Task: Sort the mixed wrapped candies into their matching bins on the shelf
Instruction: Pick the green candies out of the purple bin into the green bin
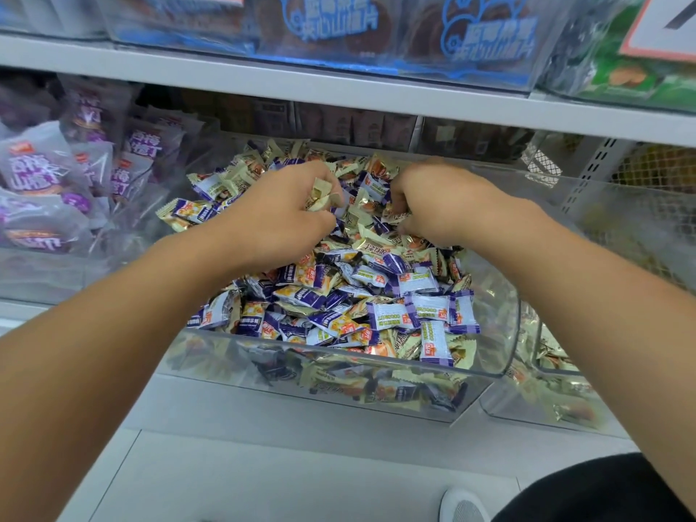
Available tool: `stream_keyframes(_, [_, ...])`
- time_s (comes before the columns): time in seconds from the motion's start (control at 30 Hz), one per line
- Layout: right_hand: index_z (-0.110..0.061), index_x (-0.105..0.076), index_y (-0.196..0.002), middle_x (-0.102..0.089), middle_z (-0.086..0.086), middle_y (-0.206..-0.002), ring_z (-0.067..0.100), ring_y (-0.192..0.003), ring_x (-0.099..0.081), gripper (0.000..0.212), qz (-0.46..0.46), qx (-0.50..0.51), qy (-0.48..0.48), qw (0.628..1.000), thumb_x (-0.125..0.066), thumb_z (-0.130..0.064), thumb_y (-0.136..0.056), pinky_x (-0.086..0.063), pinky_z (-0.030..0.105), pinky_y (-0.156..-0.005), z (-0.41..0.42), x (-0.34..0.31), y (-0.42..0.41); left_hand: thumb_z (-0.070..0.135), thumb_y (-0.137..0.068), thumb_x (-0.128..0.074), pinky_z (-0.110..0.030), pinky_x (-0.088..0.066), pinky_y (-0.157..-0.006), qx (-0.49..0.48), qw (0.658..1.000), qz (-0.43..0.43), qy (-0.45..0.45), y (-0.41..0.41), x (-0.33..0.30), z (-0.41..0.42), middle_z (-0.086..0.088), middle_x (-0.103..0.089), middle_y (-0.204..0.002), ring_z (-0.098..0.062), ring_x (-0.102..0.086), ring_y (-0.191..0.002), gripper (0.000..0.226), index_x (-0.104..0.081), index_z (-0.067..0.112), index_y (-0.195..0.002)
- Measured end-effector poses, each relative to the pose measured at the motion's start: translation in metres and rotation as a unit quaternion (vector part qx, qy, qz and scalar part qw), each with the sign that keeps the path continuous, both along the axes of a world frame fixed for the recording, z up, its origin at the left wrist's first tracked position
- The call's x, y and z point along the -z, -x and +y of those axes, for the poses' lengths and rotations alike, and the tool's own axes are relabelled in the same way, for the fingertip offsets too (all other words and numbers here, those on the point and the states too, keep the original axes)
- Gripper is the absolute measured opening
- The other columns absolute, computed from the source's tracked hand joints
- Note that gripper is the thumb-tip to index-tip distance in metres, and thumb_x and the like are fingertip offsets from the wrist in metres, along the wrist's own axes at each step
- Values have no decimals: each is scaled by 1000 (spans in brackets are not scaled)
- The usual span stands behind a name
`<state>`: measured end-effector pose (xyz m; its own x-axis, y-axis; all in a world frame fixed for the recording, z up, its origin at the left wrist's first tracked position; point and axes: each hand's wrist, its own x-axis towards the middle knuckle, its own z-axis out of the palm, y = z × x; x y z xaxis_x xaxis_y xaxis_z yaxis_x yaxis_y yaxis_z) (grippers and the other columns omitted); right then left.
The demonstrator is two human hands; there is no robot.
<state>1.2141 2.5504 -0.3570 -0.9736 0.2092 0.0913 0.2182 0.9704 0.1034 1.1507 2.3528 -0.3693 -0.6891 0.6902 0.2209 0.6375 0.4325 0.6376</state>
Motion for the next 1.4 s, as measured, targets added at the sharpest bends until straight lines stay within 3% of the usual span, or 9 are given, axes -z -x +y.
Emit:
stream_keyframes(0.1, [-7,-68,-101,-67,14,-100,32,-88,-63,23,-26,-18,21,999,-70,-25,-88,-55,39,-74,-2,-9,-8,25,-93,-63,-14,-32,-38,17,999,41,18,-5,1,7,8,-55,-64,-5,-45,-39,7,-58,27,-98])
stream_keyframes(0.3, [-17,-68,-117,-66,3,-115,25,-103,-61,27,-34,-64,96,993,-60,-24,-93,-51,40,-91,-9,-30,-33,56,-80,-72,-26,-36,-53,-24,992,86,84,-10,7,30,4,-61,-71,-9,-57,-66,35,-69,22,-91])
stream_keyframes(0.63, [-5,-69,-93,-65,15,-84,23,-70,-53,25,-80,-47,44,995,-63,-30,-87,-52,37,-68,-7,-23,-33,28,-87,-71,-18,-36,-39,-31,999,6,34,-11,-2,30,9,-61,-50,-3,-49,-41,11,-71,19,-81])
stream_keyframes(0.77, [-8,-71,-100,-68,9,-95,30,-96,-62,41,-154,-45,-9,987,-73,-45,-85,-54,35,-76,-10,-19,-28,25,-90,-67,-11,-30,-35,-36,998,46,23,-14,-2,20,6,-55,-56,0,-47,-39,13,-65,17,-80])
stream_keyframes(0.87, [-13,-55,-70,-55,3,-73,28,-78,-56,35,-171,-43,-27,984,-74,-38,-86,-39,25,-54,-14,-18,-25,24,-91,-67,-9,-32,-35,-41,997,64,6,-17,-2,15,6,-56,-62,3,-50,-40,8,-62,19,-88])
stream_keyframes(0.97, [-11,-54,-66,-56,6,-71,27,-71,-54,39,-143,-48,-6,989,-78,-38,-81,-41,27,-54,-11,-23,-30,24,-90,-69,-12,-35,-36,-38,996,77,-14,-20,-2,11,3,-59,-59,-5,-51,-37,12,-58,22,-86])
stream_keyframes(1.07, [-7,-72,-95,-71,12,-95,33,-89,-64,43,-64,-65,33,995,-80,-45,-77,-56,42,-77,-5,-32,-43,24,-89,-70,-10,-38,-42,-47,994,85,-49,-22,-2,9,7,-62,-69,-6,-56,-50,13,-59,23,-84])
stream_keyframes(1.17, [-13,-74,-95,-72,8,-84,30,-81,-65,36,31,-94,67,993,-80,-44,-78,-56,45,-76,-1,-39,-63,27,-88,-72,-15,-35,-49,-48,992,77,-91,-25,-5,12,13,-60,-72,1,-52,-57,15,-59,26,-83])
stream_keyframes(1.4, [-20,-77,-80,-67,-8,-61,6,-53,-55,11,125,-62,246,959,-82,-29,-78,-38,16,-51,31,-64,-138,21,-87,-74,-16,-40,-55,47,970,82,-223,-64,-19,38,8,-61,-69,-4,-51,-58,16,-59,18,-87])
